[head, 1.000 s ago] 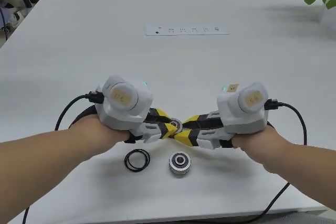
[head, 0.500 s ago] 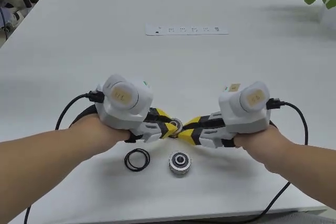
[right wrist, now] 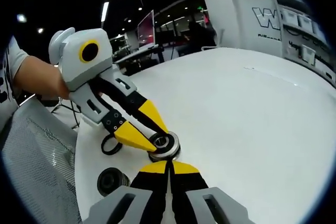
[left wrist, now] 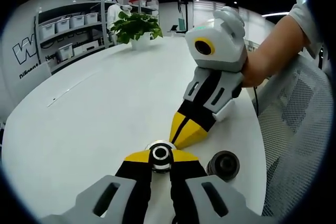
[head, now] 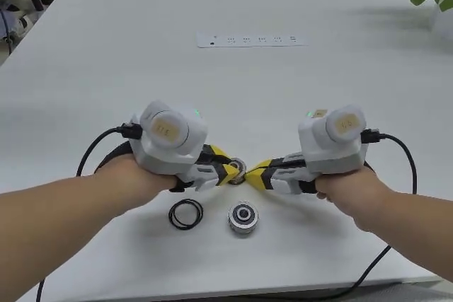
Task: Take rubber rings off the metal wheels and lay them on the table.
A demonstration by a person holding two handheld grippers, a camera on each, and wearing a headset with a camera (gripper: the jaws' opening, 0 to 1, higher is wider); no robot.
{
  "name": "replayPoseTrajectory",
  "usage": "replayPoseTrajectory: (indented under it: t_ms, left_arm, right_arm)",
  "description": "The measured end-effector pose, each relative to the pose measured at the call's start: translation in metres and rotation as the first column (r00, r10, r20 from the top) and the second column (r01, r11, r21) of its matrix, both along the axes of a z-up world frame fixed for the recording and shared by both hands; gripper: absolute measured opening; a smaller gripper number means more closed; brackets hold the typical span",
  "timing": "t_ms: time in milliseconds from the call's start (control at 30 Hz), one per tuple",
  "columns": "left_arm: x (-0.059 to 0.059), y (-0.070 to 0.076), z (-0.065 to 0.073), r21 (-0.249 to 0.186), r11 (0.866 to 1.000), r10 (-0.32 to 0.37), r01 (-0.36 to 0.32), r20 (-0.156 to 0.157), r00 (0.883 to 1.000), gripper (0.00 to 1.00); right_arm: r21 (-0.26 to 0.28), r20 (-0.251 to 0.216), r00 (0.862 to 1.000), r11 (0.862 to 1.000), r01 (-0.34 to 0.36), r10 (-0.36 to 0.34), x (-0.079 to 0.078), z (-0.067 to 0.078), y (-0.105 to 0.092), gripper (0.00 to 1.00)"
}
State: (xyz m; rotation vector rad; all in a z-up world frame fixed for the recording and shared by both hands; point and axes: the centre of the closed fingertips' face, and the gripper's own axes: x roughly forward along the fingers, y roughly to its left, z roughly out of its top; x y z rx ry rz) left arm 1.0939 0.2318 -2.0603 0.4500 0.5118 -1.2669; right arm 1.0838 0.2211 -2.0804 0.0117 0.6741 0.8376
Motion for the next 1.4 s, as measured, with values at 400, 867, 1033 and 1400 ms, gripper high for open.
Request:
replayPoseTrajectory:
  t_ms: [400, 867, 1033, 1400]
  left_arm:
    - [-0.002, 0.000, 0.000, 0.012, 1.000, -0.004, 0.004, 0.014, 1.000, 0.07]
    - [-0.003, 0.000, 0.000, 0.016, 1.000, 0.002, -0.002, 0.016, 1.000, 0.07]
    - [-0.002, 0.000, 0.000, 0.019, 1.000, 0.005, -0.005, 0.017, 1.000, 0.07]
    - [-0.003, 0.000, 0.001, 0.006, 1.000, 0.006, -0.006, 0.019, 1.000, 0.07]
  right_arm:
    - [0.134, -0.066, 0.991, 0.983, 0.128, -0.120, 0.006, 0.011, -0.002, 0.00]
    - [0.211, -0.119, 0.983, 0.964, 0.162, -0.140, 0.004, 0.018, 0.000, 0.00]
    - [0.211, -0.117, 0.984, 0.964, 0.159, -0.137, 0.004, 0.019, 0.003, 0.00]
    - [0.268, -0.099, 0.991, 0.957, 0.110, -0.086, 0.006, 0.028, 0.022, 0.00]
